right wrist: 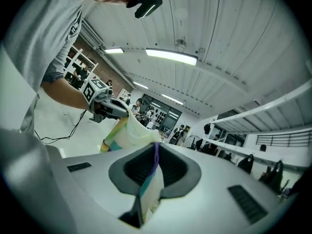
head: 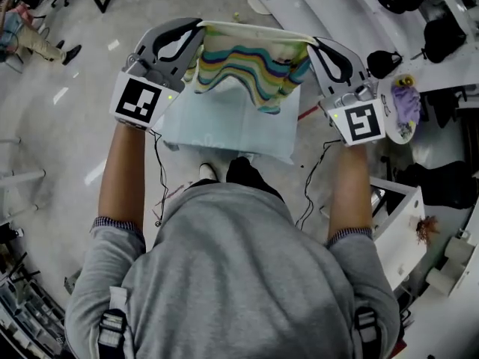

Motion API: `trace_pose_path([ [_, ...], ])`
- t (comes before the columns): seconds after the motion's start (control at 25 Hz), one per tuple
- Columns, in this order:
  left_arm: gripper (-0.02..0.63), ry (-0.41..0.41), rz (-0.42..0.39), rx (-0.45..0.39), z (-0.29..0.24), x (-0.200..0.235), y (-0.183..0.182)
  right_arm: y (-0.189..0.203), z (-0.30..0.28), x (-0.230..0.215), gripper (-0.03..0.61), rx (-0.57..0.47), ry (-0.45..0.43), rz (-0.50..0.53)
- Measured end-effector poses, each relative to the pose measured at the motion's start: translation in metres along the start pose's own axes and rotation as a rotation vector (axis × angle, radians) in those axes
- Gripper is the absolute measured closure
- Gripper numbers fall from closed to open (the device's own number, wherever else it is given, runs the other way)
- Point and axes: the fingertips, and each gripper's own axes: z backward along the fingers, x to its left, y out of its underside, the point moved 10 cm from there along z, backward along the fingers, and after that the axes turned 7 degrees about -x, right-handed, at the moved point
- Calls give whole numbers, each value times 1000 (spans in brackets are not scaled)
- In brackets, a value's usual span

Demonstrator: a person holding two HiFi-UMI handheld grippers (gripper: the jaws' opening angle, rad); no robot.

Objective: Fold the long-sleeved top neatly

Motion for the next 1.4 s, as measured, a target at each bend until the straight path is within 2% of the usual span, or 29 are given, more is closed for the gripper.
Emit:
trace_pose_path([
  [0.24,580,13,-30,-52,30,-3,-44,-48,20,23,543,-27,24,29],
  [0.48,580,26,-14,-76,59,-13,-79,-86,43,47,543,-27,41,28],
  [0.64,578,54,-26,-59,76,-21,-92,-101,57,60,543,-24,47,24],
  [0.84,578,117,-59,-12,88,-32,-94,-101,69,75,543,9,45,4],
  [0.96,580,151,-68,24,83,-35,-77,-84,68,75,543,37,26,0],
  [1.08,578,165,-40,73,67,-33,-46,-53,57,69,541,78,4,-16],
  [1.28,578,176,17,176,25,-29,27,21,30,51,541,148,-67,-34],
  [1.4,578,177,60,255,-2,-24,80,79,10,37,541,237,-94,-88],
])
